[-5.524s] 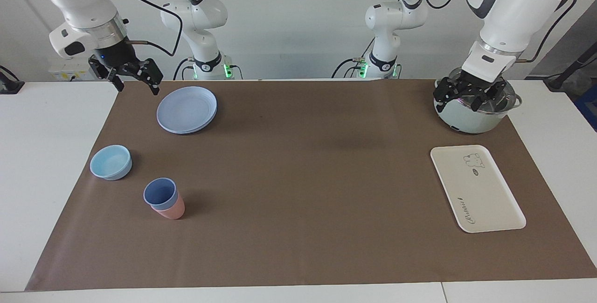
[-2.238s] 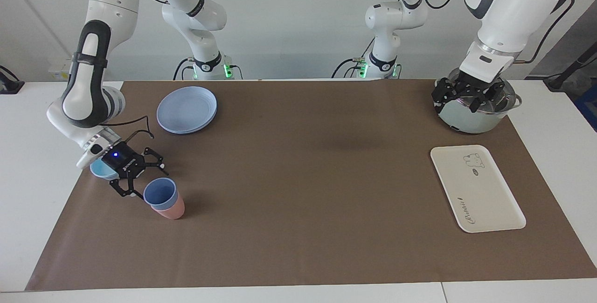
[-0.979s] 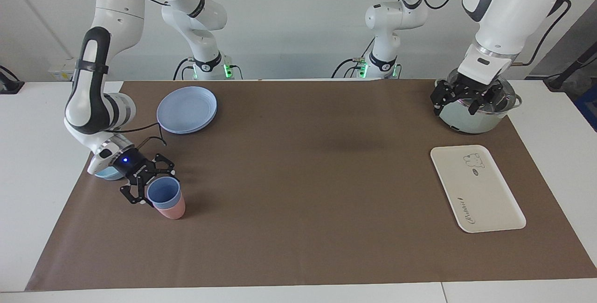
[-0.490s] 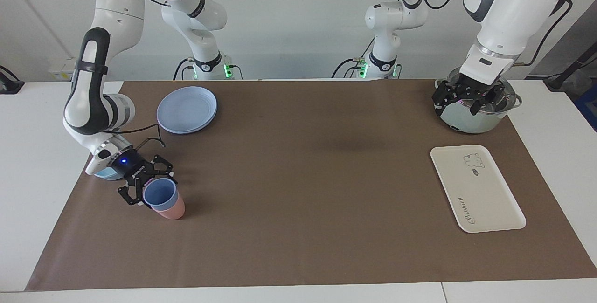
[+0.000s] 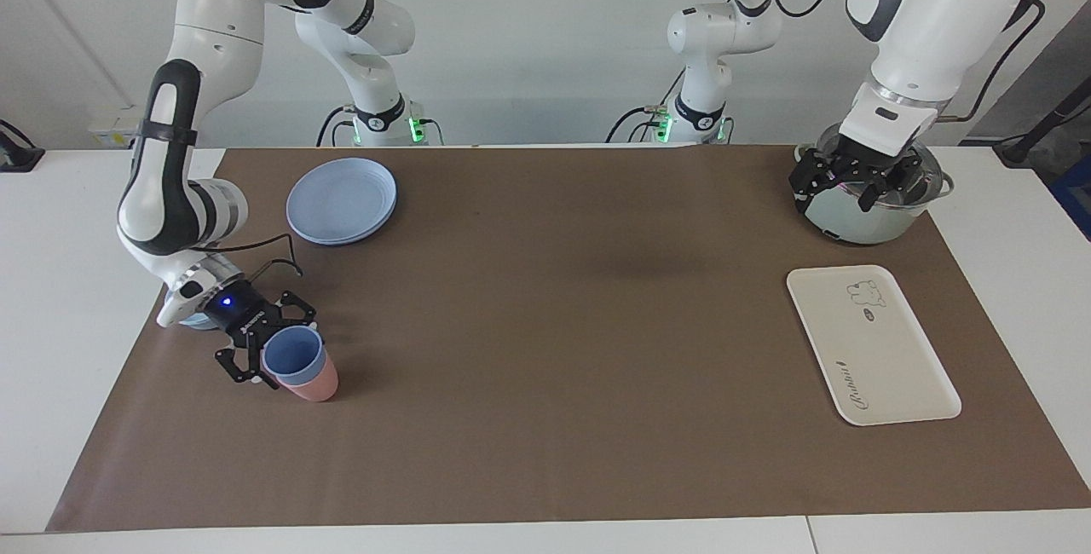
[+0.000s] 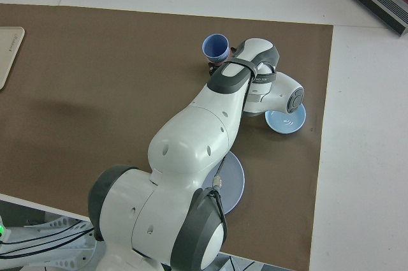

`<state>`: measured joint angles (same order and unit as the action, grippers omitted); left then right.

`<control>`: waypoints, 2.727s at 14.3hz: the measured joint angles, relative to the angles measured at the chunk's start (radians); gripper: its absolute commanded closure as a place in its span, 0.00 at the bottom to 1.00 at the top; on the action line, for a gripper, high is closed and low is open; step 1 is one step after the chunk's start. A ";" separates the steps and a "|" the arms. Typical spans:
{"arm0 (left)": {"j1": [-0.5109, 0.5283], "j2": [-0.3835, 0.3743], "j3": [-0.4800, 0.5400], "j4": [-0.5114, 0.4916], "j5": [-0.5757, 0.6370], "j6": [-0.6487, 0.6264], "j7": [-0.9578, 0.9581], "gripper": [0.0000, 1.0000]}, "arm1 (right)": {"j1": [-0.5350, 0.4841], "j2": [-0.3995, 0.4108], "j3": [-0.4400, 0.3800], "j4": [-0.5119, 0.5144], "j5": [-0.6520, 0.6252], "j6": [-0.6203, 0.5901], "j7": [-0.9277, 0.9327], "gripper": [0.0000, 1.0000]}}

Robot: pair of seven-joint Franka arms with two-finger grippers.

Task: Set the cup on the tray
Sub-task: 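Close the right gripper around the nested cups, then lift the cups with the right gripper while the left gripper reaches over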

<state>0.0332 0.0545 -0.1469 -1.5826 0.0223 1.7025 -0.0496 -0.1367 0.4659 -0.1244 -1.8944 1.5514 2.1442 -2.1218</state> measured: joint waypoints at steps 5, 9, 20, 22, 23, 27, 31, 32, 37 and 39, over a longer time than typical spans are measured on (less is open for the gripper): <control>0.000 -0.002 0.000 -0.009 0.000 0.007 0.000 0.00 | 0.029 0.003 0.001 0.003 0.036 0.025 0.000 0.00; 0.000 -0.002 0.000 -0.009 0.000 0.011 0.000 0.00 | 0.039 0.005 0.001 0.003 0.038 0.035 0.000 0.09; 0.000 -0.009 -0.001 -0.021 0.000 0.036 0.000 0.00 | 0.054 0.001 0.000 0.051 0.037 0.091 0.045 1.00; -0.001 -0.010 -0.003 -0.021 -0.007 0.044 0.000 0.00 | 0.077 -0.030 0.000 0.058 -0.006 0.116 0.100 1.00; -0.001 -0.010 -0.004 -0.021 -0.021 0.046 0.000 0.00 | 0.090 -0.056 0.000 0.059 -0.066 0.142 0.156 1.00; -0.002 -0.009 -0.005 -0.021 -0.160 0.058 0.000 0.01 | 0.169 -0.187 0.001 0.051 -0.315 0.212 0.452 1.00; -0.010 0.028 -0.007 -0.004 -0.391 0.093 0.000 0.01 | 0.242 -0.244 0.000 0.044 -0.551 0.215 0.693 1.00; -0.036 0.055 -0.008 0.016 -0.452 0.098 -0.006 0.01 | 0.266 -0.256 0.001 0.044 -0.636 0.215 0.780 1.00; -0.250 0.240 -0.014 0.185 -0.606 0.263 -0.247 0.06 | 0.429 -0.320 0.002 0.045 -0.957 0.218 1.164 1.00; -0.321 0.286 -0.015 0.217 -0.609 0.364 -0.329 0.07 | 0.491 -0.326 0.002 0.045 -1.034 0.229 1.254 1.00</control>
<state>-0.2876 0.3404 -0.1617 -1.3653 -0.5870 2.0668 -0.3786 0.3539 0.1404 -0.1223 -1.8495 0.5173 2.3737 -0.8682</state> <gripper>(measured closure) 0.035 0.145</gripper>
